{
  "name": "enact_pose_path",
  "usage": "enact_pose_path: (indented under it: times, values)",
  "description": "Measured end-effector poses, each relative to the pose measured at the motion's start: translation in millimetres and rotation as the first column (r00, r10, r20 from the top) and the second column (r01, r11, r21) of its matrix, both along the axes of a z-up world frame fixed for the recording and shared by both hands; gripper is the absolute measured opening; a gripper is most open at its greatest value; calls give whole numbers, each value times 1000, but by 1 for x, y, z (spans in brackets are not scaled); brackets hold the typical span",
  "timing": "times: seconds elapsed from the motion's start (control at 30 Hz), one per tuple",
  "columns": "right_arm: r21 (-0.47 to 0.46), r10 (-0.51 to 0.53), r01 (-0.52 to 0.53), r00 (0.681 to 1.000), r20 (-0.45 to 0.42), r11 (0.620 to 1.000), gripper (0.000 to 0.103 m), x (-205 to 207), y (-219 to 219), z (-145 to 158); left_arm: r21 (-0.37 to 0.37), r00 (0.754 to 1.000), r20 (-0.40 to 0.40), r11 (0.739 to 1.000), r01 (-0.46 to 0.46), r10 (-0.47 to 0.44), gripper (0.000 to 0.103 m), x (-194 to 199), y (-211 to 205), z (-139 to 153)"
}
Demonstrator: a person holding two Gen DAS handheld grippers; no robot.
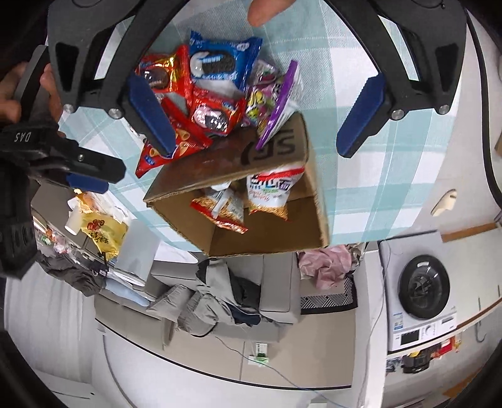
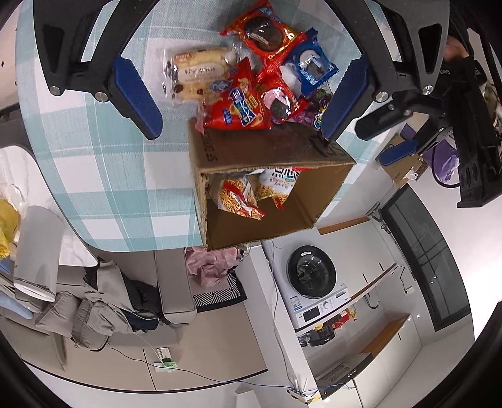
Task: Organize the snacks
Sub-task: 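Lower the right gripper onto the red Oreo pack while the left approaches the blue Oreo pack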
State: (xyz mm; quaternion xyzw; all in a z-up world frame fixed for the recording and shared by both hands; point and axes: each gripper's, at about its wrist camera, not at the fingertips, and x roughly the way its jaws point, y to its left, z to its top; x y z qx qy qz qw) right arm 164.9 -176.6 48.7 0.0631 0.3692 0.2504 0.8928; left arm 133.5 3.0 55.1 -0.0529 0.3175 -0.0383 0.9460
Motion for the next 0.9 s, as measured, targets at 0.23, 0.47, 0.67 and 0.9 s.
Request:
enact_pose_path:
  times: [0.23,0.47,0.67,0.9]
  values:
    - [-29,1,-2,1000,-17,1000,103,-14,-1,-7,-36,999,-24,999,-26,25,102,-23,14,-14]
    - [-64,6,-9,999,-38,998,103,-24,-2,-22,-22,999,-42,999,-24,23,102,-33,15,-28]
    - [-106,0,-8,997,-72,994,103,-21,-1,-38,-15,997,-69,1000,-21,19,102,-28,10,-39]
    - [-133,-7,-8,994,-109,991,103,-14,-1,-53,4,995,-95,1000,-2,2,102,-22,-1,-51]
